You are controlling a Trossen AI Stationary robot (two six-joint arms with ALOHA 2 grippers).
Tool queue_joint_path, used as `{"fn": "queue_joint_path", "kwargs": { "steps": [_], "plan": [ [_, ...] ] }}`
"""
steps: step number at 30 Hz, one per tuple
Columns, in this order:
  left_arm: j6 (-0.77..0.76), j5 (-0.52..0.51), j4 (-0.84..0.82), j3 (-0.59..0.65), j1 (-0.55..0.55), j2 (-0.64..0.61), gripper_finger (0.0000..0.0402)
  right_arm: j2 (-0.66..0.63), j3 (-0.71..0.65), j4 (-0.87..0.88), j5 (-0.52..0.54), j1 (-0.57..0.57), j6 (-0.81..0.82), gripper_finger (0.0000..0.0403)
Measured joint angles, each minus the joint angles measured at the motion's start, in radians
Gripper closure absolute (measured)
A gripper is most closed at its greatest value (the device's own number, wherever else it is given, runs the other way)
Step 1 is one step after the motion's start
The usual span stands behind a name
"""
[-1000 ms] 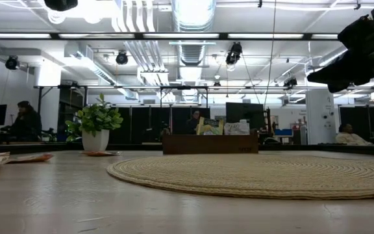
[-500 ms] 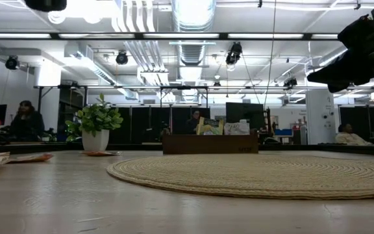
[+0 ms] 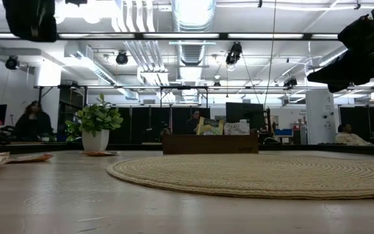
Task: Pick & Place Tea
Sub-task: Put the orange tea bag into the left section of the wooden organizer
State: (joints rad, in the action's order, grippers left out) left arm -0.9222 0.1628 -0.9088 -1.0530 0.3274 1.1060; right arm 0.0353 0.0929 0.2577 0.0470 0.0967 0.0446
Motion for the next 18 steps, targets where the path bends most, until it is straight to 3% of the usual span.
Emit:
{"fn": "queue_joint_path", "kwargs": {
  "steps": [4,9,18],
  "plan": [
    [0.014,0.037,0.066,0.032,0.0,0.016,0.0315,0.0,0.0,0.0,0.0,0.0,0.0,0.0394],
    [0.09,0.003,0.059,0.08,0.0,0.024,0.0247,0.0,0.0,0.0,0.0,0.0,0.0,0.0394],
    [0.123,0.028,0.074,0.233,0.0,0.066,0.0227,0.0,0.0,0.0,0.0,0.0,0.0,0.0394]
  ]
}}
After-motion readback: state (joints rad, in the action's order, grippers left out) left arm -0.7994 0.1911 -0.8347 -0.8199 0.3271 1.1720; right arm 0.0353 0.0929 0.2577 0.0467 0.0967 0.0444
